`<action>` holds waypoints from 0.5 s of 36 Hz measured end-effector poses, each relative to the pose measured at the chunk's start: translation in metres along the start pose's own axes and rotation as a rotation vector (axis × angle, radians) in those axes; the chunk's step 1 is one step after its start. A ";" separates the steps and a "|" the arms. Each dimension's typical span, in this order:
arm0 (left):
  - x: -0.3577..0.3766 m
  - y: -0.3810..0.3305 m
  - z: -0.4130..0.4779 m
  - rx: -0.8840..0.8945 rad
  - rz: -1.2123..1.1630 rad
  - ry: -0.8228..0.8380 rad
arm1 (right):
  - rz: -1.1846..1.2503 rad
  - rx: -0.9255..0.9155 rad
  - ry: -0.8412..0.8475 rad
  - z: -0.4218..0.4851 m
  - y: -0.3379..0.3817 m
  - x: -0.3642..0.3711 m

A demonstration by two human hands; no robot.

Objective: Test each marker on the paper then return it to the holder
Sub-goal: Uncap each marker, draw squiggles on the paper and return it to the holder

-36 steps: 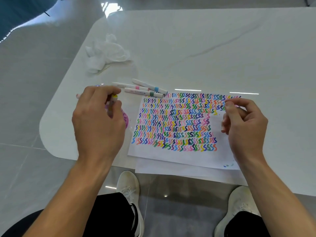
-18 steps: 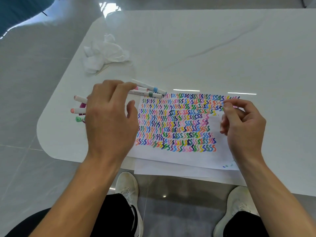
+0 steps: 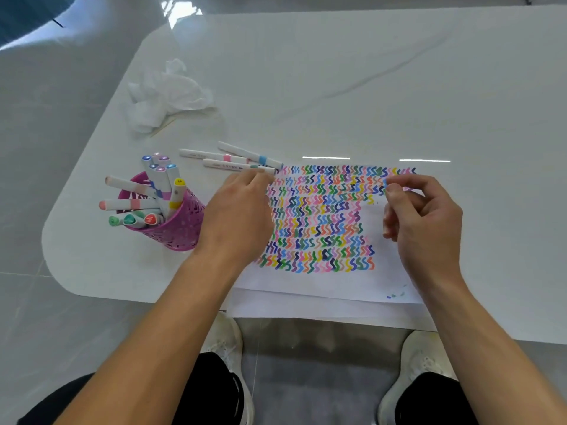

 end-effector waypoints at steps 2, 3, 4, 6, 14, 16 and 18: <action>0.007 0.001 0.006 0.001 0.013 0.022 | -0.005 -0.005 0.007 0.000 -0.001 0.000; 0.010 0.001 0.008 -0.002 0.016 0.035 | -0.010 -0.006 0.012 -0.001 -0.001 -0.001; 0.013 0.002 0.011 -0.008 0.017 0.045 | -0.017 -0.007 0.018 -0.001 -0.002 -0.001; 0.018 0.004 0.015 -0.019 0.019 0.043 | -0.030 -0.007 0.031 0.000 -0.003 -0.001; 0.019 -0.001 0.021 -0.057 0.061 -0.060 | -0.098 0.008 0.066 0.002 -0.011 -0.006; 0.019 -0.003 0.021 -0.068 0.065 -0.059 | -0.099 0.019 0.071 0.002 -0.013 -0.006; 0.019 -0.004 0.020 -0.078 0.066 -0.057 | -0.104 0.028 0.084 0.002 -0.014 -0.005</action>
Point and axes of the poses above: each hand's wrist, its own z-axis towards the middle knuckle, its own x-axis out of the palm, y = z × x, the point moved 3 cm from there along z, towards the middle knuckle, and after that the axes turned 2 degrees about -x, right-handed, at the moved point
